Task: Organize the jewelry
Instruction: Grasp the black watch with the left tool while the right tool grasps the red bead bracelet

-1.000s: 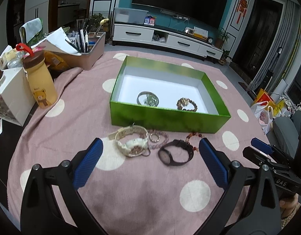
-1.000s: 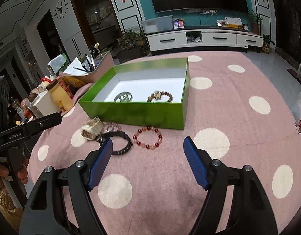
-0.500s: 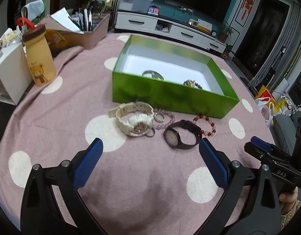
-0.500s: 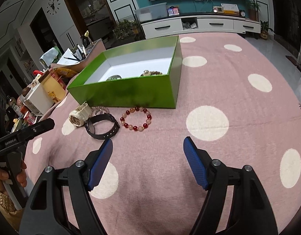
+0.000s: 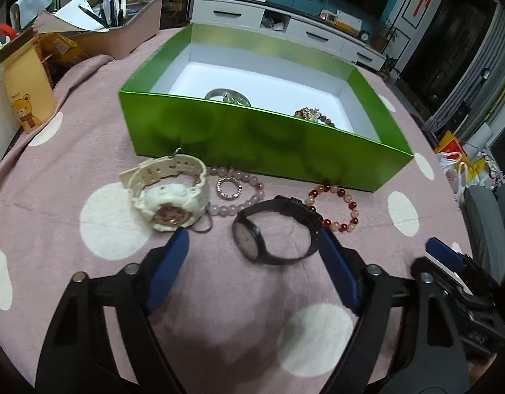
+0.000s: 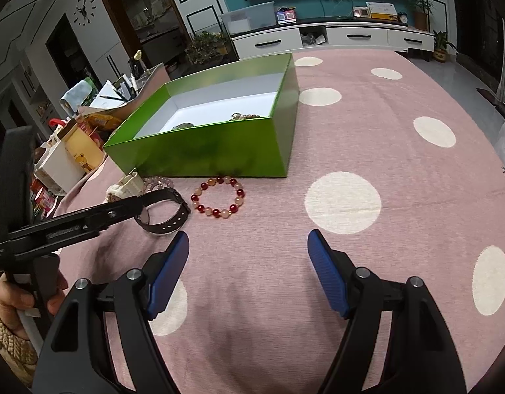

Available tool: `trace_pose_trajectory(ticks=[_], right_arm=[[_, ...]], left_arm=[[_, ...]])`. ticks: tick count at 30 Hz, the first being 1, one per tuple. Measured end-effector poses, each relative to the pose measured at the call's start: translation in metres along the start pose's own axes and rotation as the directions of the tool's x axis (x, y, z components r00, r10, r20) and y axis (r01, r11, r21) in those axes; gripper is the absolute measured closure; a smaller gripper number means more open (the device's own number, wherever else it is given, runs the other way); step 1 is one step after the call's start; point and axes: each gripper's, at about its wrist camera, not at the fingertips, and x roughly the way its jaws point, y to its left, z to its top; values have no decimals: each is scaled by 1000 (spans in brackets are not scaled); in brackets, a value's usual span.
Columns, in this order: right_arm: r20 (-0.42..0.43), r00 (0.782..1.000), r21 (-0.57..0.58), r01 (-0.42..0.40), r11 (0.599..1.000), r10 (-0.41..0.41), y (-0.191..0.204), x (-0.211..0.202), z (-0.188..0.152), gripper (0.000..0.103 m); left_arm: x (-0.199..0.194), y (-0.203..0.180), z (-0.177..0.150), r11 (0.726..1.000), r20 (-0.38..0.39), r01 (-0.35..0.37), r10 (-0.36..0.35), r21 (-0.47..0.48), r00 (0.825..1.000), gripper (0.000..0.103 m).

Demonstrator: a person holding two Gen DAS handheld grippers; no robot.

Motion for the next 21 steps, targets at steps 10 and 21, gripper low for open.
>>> trace_pose_trajectory(ticks=[10, 21], right_arm=[[10, 1000, 30, -6, 1000, 6, -13, -2, -1, 28], [4, 1000, 35, -6, 999, 6, -14, 1, -1, 28]], left_arm=[[24, -1, 7, 995, -29, -99, 99, 11, 995, 70], [22, 5, 7, 996, -17, -86, 86, 32, 996, 94]])
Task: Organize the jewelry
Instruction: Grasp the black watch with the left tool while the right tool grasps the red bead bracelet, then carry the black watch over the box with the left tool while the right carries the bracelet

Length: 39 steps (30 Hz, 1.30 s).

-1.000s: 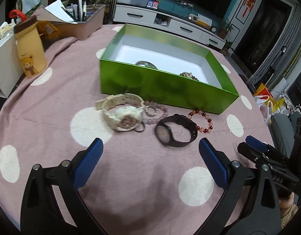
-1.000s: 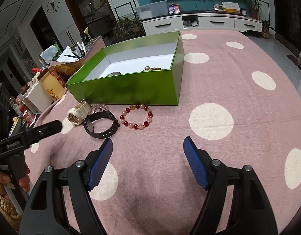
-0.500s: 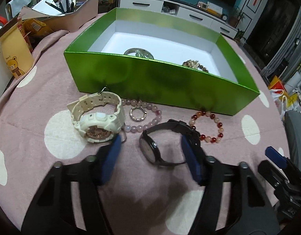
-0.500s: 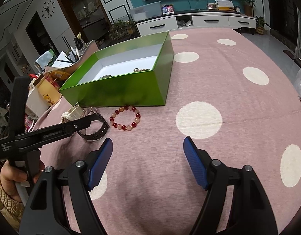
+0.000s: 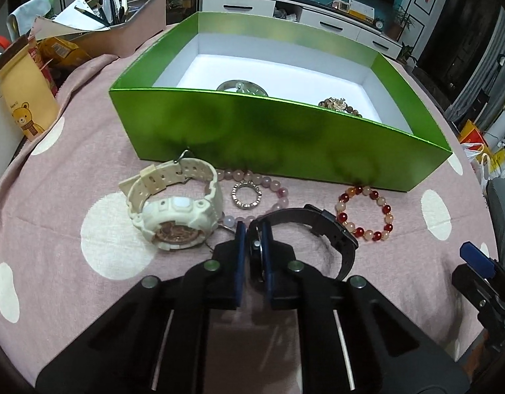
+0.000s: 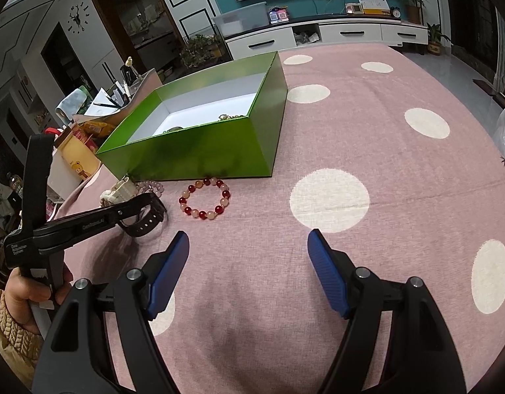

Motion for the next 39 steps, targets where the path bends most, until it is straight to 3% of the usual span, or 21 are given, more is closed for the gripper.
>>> trace_pose_trajectory(ticks=[15, 20, 27, 31, 34, 39], right_arm=[[-29, 999, -39, -23, 999, 22, 24, 39, 20, 31], [-43, 996, -97, 72, 993, -76, 43, 72, 33, 53], [-39, 972, -211, 218, 953, -231, 57, 94, 34, 67], [-36, 975, -257, 203, 945, -219, 64, 96, 32, 95], [-29, 974, -279, 209, 937, -225, 67, 97, 32, 96], [-17, 986, -235, 156, 959, -165, 61, 81, 28, 96]], left_arm=[[-47, 26, -10, 999, 87, 35, -34, -12, 996, 94], [-49, 34, -11, 998, 88, 53, -51, -19, 995, 94], [-47, 38, -11, 997, 84, 72, -71, -19, 994, 94], [-47, 38, -11, 997, 82, 74, -72, -21, 994, 94], [-47, 37, -11, 997, 82, 74, -72, -19, 994, 94], [-50, 36, -13, 998, 85, 69, -67, -14, 994, 94]])
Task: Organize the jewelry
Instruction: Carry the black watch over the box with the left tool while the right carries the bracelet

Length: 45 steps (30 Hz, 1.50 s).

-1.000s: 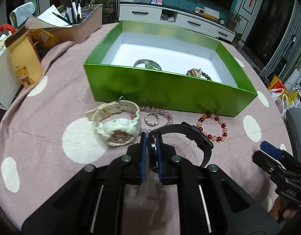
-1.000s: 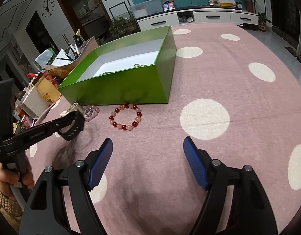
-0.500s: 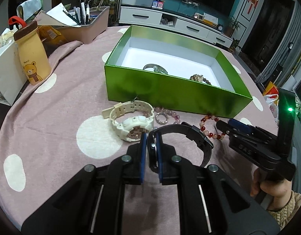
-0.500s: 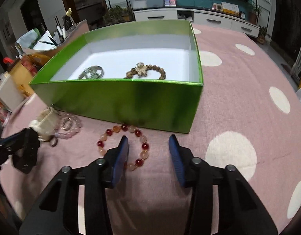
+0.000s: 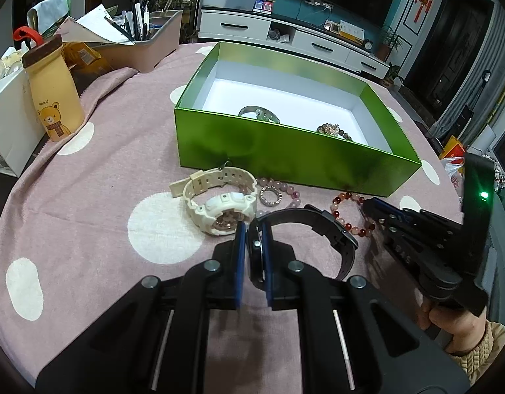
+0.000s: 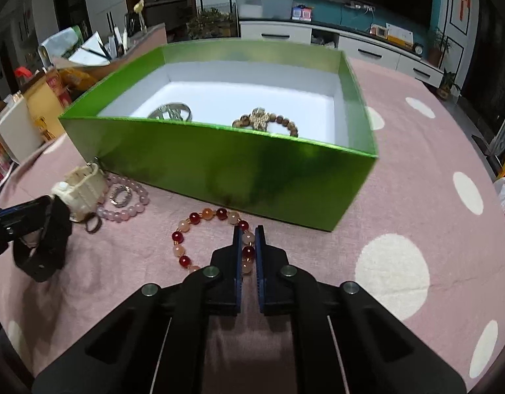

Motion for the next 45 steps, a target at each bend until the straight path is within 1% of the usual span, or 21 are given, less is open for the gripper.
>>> trace_pose_trajectory(ticks=[4, 10, 22, 30, 37, 45], right_arm=[[73, 997, -19, -4, 1000, 6, 4, -28, 2, 96], [178, 983, -72, 53, 996, -39, 9, -72, 6, 96], [285, 957, -58, 68, 996, -49, 0, -116, 15, 96], [314, 949, -56, 60, 997, -40, -2, -127, 21, 96], [319, 947, -53, 53, 997, -33, -4, -127, 23, 96], [326, 945, -51, 43, 998, -24, -8, -126, 37, 96]], left_arm=[[-5, -1, -1, 1000, 7, 0, 0, -2, 1000, 94], [-15, -4, 1, 1000, 24, -1, 1, 5, 1000, 94], [-33, -14, 5, 1000, 57, 1, -2, 23, 998, 94], [-38, -18, 7, 1000, 66, 4, -6, 31, 998, 94], [-40, -21, 10, 999, 72, 8, -11, 41, 997, 94], [-43, -22, 20, 999, 90, 4, -9, 46, 996, 94]])
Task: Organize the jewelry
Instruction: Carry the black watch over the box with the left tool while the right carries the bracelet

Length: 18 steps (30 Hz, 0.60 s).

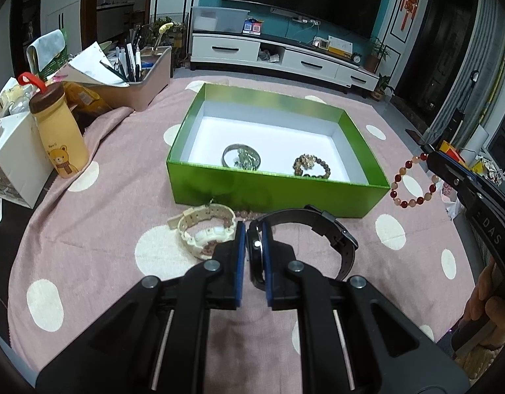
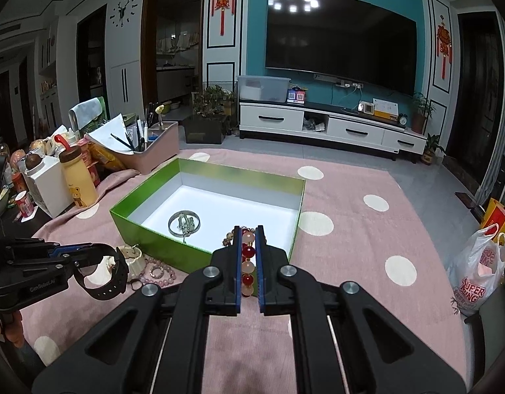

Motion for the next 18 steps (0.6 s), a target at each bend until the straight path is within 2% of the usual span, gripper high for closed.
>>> trace_pose_trajectory(ticks=[18], right_arm=[[21, 1000, 34, -14, 999, 13, -12, 24, 25, 96]], left_arm=[[3, -9, 64, 999, 96, -23, 18, 45, 995, 94]])
